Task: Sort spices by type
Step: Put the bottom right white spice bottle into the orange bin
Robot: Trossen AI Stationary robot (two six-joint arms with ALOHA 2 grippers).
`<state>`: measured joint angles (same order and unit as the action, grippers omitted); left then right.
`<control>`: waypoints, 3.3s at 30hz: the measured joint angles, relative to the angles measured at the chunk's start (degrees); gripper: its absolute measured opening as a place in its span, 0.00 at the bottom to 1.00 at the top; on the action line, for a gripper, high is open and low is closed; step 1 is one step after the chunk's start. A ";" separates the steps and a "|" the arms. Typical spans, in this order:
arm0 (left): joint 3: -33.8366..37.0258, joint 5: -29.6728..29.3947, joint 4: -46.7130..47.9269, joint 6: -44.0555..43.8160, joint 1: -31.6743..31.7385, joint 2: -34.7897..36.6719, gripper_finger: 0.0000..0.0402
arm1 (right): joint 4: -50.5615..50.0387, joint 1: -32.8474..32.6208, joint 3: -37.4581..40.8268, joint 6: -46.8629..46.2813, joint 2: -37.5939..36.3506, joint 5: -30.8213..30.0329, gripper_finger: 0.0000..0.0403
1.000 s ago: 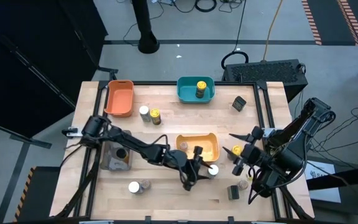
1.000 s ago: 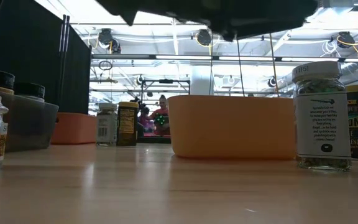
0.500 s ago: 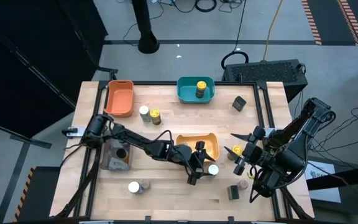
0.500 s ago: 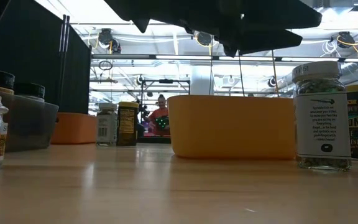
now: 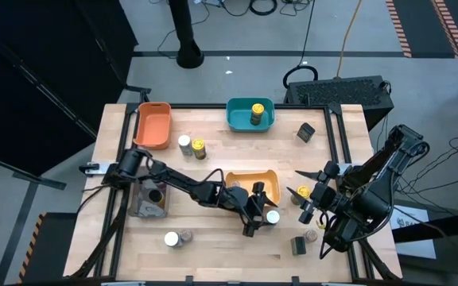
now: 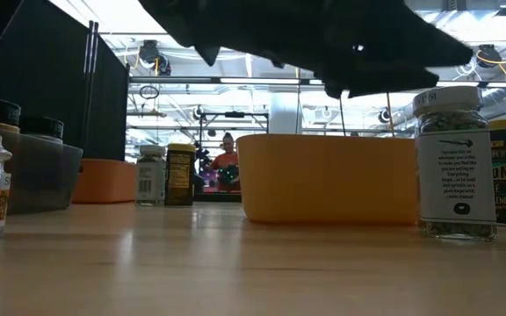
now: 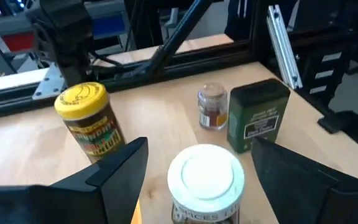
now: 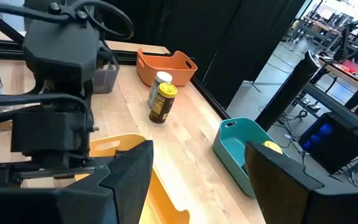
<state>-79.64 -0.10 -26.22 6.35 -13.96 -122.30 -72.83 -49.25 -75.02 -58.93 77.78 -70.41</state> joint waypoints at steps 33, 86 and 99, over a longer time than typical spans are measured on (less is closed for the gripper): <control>-1.46 2.03 2.54 1.00 -0.15 -3.23 0.73 | -0.29 0.00 0.04 0.02 0.00 0.17 0.59; -1.33 -0.96 11.69 5.32 -3.17 8.48 0.53 | -0.27 0.02 0.04 -0.22 0.00 0.20 0.59; 5.52 -28.32 27.43 5.70 -2.91 29.03 0.53 | -0.28 0.02 0.04 -0.01 0.00 0.33 0.59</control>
<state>-74.12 -28.41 1.21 12.05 -16.87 -93.27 -73.11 -49.23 -74.98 -58.94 77.78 -70.08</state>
